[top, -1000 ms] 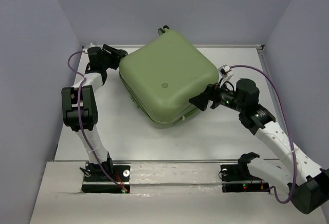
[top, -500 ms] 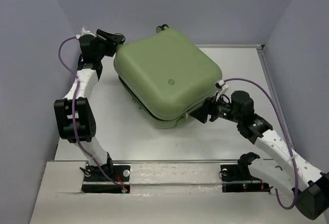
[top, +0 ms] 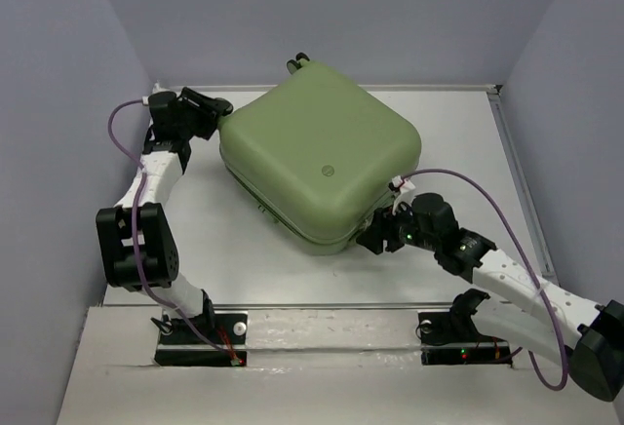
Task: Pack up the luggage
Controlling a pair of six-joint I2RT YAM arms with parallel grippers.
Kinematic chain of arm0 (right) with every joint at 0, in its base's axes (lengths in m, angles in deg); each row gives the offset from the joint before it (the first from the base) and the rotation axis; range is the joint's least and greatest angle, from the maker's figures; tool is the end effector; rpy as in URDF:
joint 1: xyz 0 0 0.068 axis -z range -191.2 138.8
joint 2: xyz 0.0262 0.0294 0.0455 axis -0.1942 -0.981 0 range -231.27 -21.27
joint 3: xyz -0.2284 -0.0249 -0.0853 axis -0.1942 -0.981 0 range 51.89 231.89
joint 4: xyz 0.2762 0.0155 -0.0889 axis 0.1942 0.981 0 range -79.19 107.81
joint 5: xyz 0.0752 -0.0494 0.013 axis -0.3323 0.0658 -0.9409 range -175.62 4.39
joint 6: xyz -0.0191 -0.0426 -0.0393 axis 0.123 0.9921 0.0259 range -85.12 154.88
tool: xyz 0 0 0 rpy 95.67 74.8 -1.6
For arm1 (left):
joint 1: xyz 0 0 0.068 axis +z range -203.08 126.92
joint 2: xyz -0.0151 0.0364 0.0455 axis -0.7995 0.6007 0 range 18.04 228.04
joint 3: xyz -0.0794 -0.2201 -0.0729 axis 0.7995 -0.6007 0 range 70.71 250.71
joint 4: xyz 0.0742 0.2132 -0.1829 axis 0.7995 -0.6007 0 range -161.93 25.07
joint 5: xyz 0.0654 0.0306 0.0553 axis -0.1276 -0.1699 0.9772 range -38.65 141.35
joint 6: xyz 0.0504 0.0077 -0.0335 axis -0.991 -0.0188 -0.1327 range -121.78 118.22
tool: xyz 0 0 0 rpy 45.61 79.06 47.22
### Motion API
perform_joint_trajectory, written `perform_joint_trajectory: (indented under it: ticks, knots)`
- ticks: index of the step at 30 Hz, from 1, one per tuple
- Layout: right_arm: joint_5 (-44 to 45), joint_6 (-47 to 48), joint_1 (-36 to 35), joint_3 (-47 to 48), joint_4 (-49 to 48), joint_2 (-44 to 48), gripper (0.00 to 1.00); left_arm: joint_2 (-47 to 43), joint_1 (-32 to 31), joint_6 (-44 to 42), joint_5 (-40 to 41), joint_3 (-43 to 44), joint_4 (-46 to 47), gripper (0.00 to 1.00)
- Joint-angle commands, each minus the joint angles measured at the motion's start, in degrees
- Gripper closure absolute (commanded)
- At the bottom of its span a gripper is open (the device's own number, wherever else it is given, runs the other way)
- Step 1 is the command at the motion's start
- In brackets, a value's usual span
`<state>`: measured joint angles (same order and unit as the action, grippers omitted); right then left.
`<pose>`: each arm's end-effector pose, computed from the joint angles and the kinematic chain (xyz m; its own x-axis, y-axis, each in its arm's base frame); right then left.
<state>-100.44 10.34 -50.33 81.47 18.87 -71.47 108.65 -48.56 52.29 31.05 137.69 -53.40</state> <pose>0.1883 0.1684 0.1965 -0.6642 -0.0229 -0.7472 -0.5589 0.6790 0.4760 0.4135 0.0168 0.2687 -0.3365 -0.7884 -0.5150 -0.0140 0.5510 -0.8344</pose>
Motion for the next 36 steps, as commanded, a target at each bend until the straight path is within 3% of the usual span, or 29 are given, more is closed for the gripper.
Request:
perform_joint_trajectory:
  ticks: [1,3,7,9,10,11,13,14,15,22,26,28,31,32,35,36]
  knots:
    - [7.5,-0.3,-0.4,-1.6,-5.9,0.5,0.42,-4.9,0.4,-3.7,-5.7,-3.7,8.4,0.94]
    - [8.8,-0.5,-0.4,-1.8,-6.4,0.4,0.49,-4.0,1.3,-4.6,-6.2,-4.5,8.3,0.94]
    - [11.8,0.5,-0.4,-2.2,-6.6,0.4,0.50,-2.0,1.8,-6.0,-6.3,-4.1,7.5,0.94]
    - [13.0,1.5,-0.4,-2.3,-6.7,0.2,0.50,-1.0,1.8,-7.6,-6.2,-3.0,5.9,0.89]
    - [13.2,2.0,-0.4,-2.3,-7.1,0.0,0.50,-0.5,1.8,-8.2,-6.0,-2.6,5.3,0.82]
    - [13.2,3.3,-0.4,-2.3,-7.3,-0.4,0.50,0.2,1.8,-8.9,-5.7,-2.3,4.6,0.61]
    - [13.4,4.6,-0.4,-2.2,-7.4,-1.0,0.49,-0.3,2.2,-10.6,-3.9,-1.9,3.0,0.29]
    - [12.6,6.0,0.2,-2.2,-8.5,-1.2,0.49,-1.1,2.3,-11.2,-2.8,-1.8,2.6,0.07]
    - [10.8,6.8,0.8,-2.2,-9.7,-1.7,0.48,-2.0,2.5,-11.7,-0.4,-1.7,1.2,0.01]
    - [1.6,10.9,1.3,-3.0,-17.2,-3.3,0.45,-17.7,3.3,-16.9,12.1,-2.7,-4.7,0.01]
    - [-1.4,11.4,1.9,-4.2,-21.6,-4.6,0.50,-27.7,3.2,-15.2,7.3,-12.9,-4.1,0.01]
    - [-3.2,11.3,1.9,-5.0,-23.5,-5.2,0.52,-33.6,3.1,-14.5,2.7,-22.5,-3.3,0.02]
    - [-4.6,10.5,1.9,-6.7,-25.6,-5.6,0.55,-41.5,3.2,-14.8,-1.7,-34.4,-3.4,0.14]
    - [-4.5,10.2,1.9,-7.3,-26.2,-5.1,0.55,-43.1,3.2,-14.4,-3.0,-39.6,-3.5,0.26]
    - [-4.6,9.2,1.9,-8.1,-28.3,-3.9,0.64,-47.9,0.1,-11.5,-6.4,-45.6,-2.9,0.43]
    - [-4.5,8.5,1.9,-9.2,-29.4,-3.2,0.67,-48.5,-1.9,-10.5,-6.5,-48.3,-2.2,0.53]
